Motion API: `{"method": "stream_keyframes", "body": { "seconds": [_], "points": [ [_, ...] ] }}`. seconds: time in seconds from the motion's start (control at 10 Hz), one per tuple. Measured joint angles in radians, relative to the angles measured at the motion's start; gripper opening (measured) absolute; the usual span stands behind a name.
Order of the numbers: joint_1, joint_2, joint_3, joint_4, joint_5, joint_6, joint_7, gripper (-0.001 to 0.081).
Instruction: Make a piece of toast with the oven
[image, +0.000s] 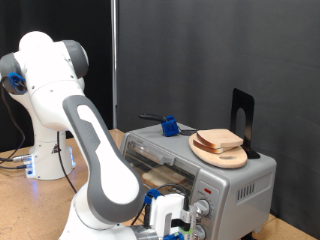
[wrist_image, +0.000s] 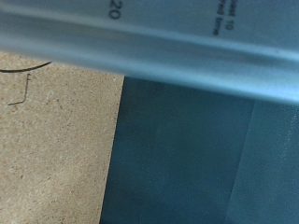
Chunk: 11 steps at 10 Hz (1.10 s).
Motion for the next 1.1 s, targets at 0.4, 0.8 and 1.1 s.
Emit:
{"method": "stream_keyframes", "body": {
  "seconds": [0.4,0.8,1.1],
  "points": [
    [0.007,0.0,0.011,-0.02,0.016,0.045,-0.006,0.0792],
    [0.008,-0.013,0.02,-0.025,0.044,0.052,-0.006,0.0268],
    [0.005,-0.016,0.02,-0.029,0.051,0.06,0.006,0.0095]
  ]
}}
